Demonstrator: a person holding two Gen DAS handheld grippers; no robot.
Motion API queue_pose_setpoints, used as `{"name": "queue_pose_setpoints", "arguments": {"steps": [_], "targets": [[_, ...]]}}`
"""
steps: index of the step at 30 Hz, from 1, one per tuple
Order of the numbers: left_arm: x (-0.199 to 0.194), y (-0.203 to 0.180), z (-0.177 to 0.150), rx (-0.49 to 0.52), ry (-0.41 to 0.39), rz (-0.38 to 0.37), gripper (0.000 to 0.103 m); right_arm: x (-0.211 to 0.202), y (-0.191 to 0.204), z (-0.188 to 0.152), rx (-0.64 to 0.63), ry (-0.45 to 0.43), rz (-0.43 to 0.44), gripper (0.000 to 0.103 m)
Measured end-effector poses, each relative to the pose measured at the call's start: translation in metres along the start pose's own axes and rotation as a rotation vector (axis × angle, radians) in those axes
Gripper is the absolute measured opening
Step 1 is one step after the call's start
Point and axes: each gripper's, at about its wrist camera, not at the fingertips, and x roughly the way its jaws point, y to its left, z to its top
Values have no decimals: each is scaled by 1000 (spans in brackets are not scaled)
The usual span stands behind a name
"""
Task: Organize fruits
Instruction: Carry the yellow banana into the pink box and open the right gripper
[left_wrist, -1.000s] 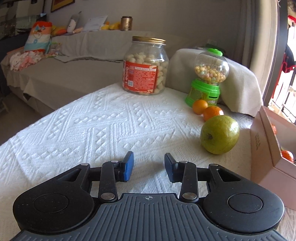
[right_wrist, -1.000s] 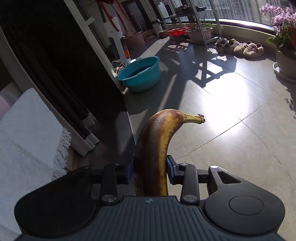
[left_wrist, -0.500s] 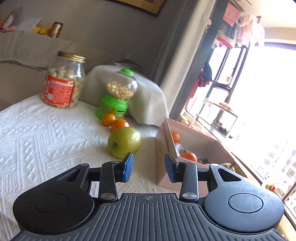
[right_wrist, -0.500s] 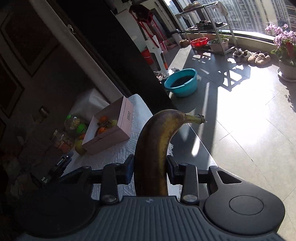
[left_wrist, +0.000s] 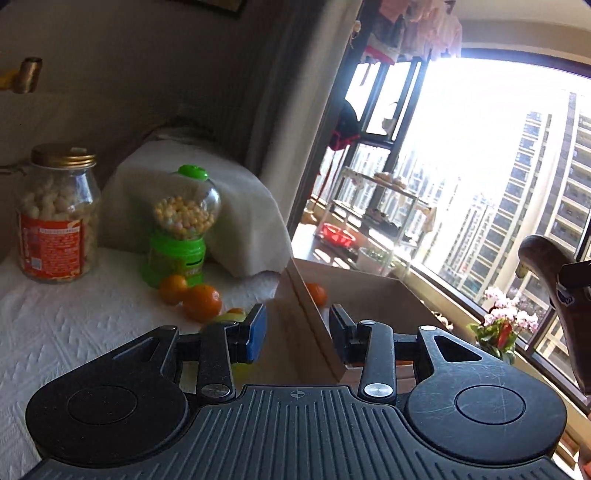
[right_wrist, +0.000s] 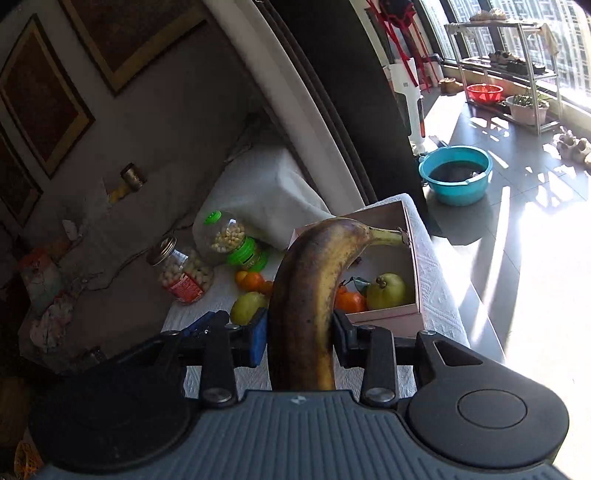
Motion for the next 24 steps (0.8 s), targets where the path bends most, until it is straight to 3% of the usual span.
{"name": "queue_pose_setpoints", "arguments": {"steps": [5,12,16,18,20,22,24], "targets": [[11,36,-1,-95,3,72,42,109,9,53,-66,41,-75,35],[8,70,-21,-216,94,134,41,206,-19,75,-55,168,-182,35],[11,69,-17,-172,179,106,42,230,-38,73,-38,243,-197,37],[13,64,-10,-106,222,99,42,233,-45,70,-15,282,-165,40],[12,62,-2,-65,241,100,42,220,-44,70,-25,246,-121,45],[12,61,4,-56,253,90,42,198,-36,69,-52,176,-118,62],[18,55,13,-41,265,70,41,174,-26,64,-112,109,-137,68]]}}
